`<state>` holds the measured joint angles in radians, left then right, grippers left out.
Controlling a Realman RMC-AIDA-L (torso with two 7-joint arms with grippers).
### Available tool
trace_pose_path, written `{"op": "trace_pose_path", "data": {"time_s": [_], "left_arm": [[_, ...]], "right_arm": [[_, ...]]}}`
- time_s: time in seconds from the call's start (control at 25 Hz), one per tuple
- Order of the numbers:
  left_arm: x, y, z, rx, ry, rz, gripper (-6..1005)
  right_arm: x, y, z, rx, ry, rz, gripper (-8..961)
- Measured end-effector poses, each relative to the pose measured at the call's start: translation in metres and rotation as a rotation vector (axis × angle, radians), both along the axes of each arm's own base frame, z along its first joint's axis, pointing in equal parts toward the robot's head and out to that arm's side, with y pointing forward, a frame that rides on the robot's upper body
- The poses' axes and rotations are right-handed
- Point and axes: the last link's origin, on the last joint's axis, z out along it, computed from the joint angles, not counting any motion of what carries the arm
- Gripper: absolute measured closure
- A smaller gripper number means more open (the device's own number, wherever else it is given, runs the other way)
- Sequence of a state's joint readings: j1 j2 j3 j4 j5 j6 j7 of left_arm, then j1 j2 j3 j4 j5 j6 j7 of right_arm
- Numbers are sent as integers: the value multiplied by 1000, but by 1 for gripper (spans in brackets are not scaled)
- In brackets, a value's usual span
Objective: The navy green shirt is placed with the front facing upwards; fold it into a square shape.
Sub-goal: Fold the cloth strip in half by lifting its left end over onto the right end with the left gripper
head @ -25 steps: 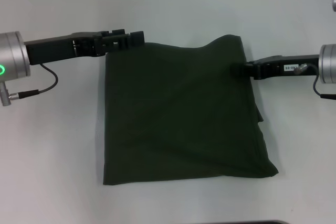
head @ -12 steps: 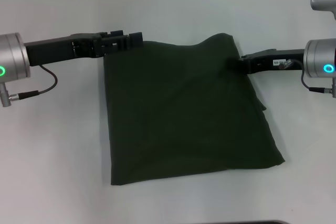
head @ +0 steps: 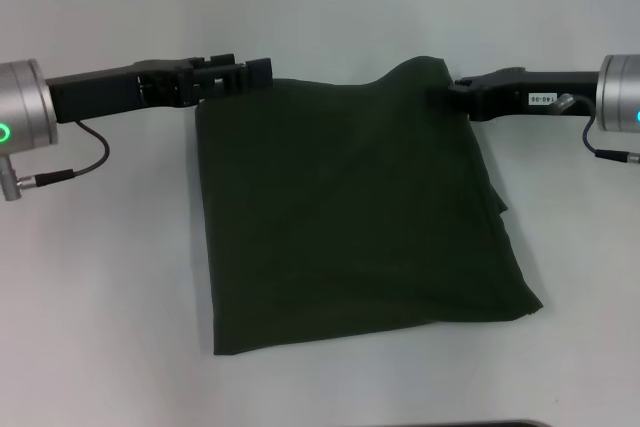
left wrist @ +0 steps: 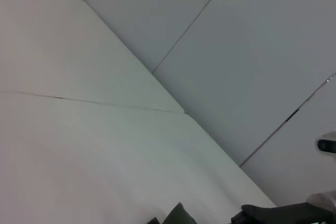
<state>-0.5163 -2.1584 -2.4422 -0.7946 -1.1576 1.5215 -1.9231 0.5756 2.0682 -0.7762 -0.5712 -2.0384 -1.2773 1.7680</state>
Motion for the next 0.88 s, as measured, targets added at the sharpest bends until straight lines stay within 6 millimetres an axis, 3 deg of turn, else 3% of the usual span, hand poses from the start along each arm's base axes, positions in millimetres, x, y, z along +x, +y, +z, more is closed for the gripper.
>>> {"op": "trace_pose_path", "data": {"time_s": [0.2,0.6,0.88], "left_arm": [[3,1,-6,-6,2,-19,172],[4,3,-39,-61,100,-40,173],[2,5,-59,-89,168,-25,173]], "right_arm": [[-3,-1,10,5,20,29,954],[13,-13,60,106,111,-2,954],[23,-20,70,128,129,-28,953]]}}
